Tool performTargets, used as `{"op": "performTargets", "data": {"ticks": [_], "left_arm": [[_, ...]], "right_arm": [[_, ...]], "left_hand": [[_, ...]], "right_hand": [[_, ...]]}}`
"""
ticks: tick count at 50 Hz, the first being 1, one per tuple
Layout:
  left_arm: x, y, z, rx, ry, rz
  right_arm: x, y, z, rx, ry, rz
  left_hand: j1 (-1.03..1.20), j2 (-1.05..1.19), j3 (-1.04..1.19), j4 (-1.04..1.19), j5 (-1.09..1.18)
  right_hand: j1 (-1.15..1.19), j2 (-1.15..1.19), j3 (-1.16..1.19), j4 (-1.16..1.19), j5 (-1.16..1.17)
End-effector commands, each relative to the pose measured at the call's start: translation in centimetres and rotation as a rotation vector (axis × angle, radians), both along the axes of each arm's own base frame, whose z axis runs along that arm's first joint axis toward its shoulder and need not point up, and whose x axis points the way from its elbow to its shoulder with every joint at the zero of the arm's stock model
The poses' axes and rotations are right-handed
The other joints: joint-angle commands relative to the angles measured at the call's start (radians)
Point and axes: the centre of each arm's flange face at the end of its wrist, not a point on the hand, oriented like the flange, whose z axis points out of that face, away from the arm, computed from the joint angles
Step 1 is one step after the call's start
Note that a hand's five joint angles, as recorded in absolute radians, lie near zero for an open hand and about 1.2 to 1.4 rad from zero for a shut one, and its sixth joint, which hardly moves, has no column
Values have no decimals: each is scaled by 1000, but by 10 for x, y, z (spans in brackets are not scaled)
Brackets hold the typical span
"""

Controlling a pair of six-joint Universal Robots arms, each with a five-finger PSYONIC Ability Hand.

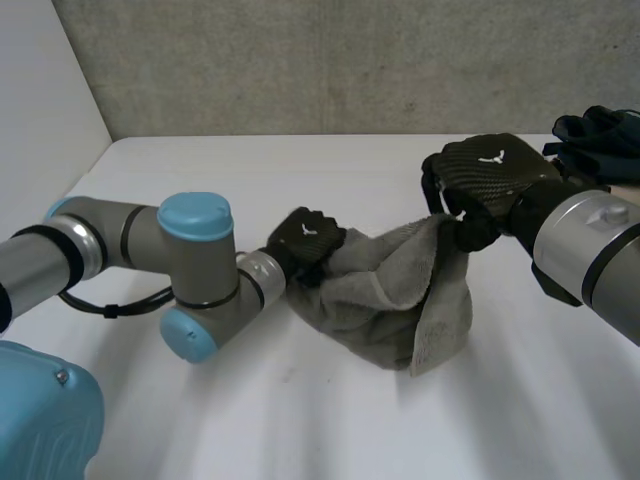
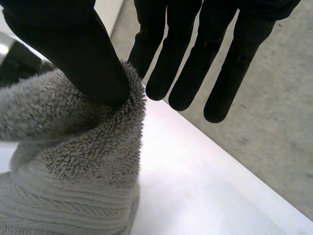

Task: Fold the laundry.

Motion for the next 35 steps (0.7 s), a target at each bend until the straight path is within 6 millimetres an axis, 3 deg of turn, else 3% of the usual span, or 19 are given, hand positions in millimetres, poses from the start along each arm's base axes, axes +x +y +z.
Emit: {"op": "performTargets", "data": {"ticks": [1, 3, 4, 7, 8, 12, 15, 19, 20, 23, 24, 27, 28, 31, 32, 35], "left_arm": [[15, -42, 74, -207, 116, 288], [17, -46, 102, -266, 198, 309], [19, -49, 133, -327, 293, 313], [26, -47, 172, -398, 403, 320], [32, -43, 194, -435, 466, 325], [55, -32, 227, -480, 563, 391], [67, -25, 226, -475, 573, 421], [78, -15, 189, -393, 516, 440], [82, -10, 166, -337, 472, 450], [87, 2, 127, -239, 396, 459], [91, 11, 104, -181, 346, 465], [96, 24, 71, -99, 276, 474], [99, 32, 54, -54, 236, 475], [104, 41, 27, 12, 170, 484], [105, 42, 22, 25, 158, 485], [107, 41, 12, 49, 119, 492]], "right_arm": [[2, -37, -1, -50, -6, -98], [5, -51, 5, -98, -30, -127], [7, -64, 15, -150, -62, -159], [9, -80, 34, -236, -127, -216], [9, -88, 46, -285, -178, -252], [11, -95, 66, -376, -270, -293], [15, -94, 68, -403, -283, -280], [25, -87, 47, -365, -218, -230], [27, -85, 32, -330, -178, -207], [32, -83, 1, -262, -96, -158], [33, -82, -20, -216, -37, -134], [33, -80, -56, -134, 57, -105], [30, -78, -77, -82, 114, -100], [26, -79, -106, -15, 186, -89], [23, -80, -123, 23, 230, -84], [18, -83, -146, 68, 305, -80]], "left_hand": [[246, 236, 245, 242, 277], [246, 236, 245, 242, 277], [246, 236, 245, 242, 277], [246, 236, 245, 242, 277], [246, 236, 245, 242, 277], [246, 236, 245, 242, 277], [246, 236, 245, 242, 277], [246, 236, 245, 242, 277], [246, 236, 245, 242, 277], [246, 236, 245, 242, 277], [246, 236, 245, 242, 277], [246, 236, 245, 242, 277], [246, 236, 245, 242, 277], [246, 236, 245, 242, 277], [246, 236, 245, 242, 277], [170, 161, 169, 167, 202]], "right_hand": [[272, 213, 206, 201, 239], [272, 213, 206, 201, 239], [272, 213, 206, 201, 239], [272, 213, 206, 201, 239], [272, 213, 206, 201, 239], [272, 213, 206, 201, 239], [272, 213, 206, 201, 239], [272, 213, 206, 201, 239], [272, 213, 206, 201, 239], [272, 213, 206, 201, 239], [272, 213, 206, 201, 239], [272, 213, 206, 201, 239], [272, 213, 206, 201, 239], [272, 213, 206, 201, 239], [272, 213, 206, 201, 239], [272, 213, 206, 201, 239]]}}
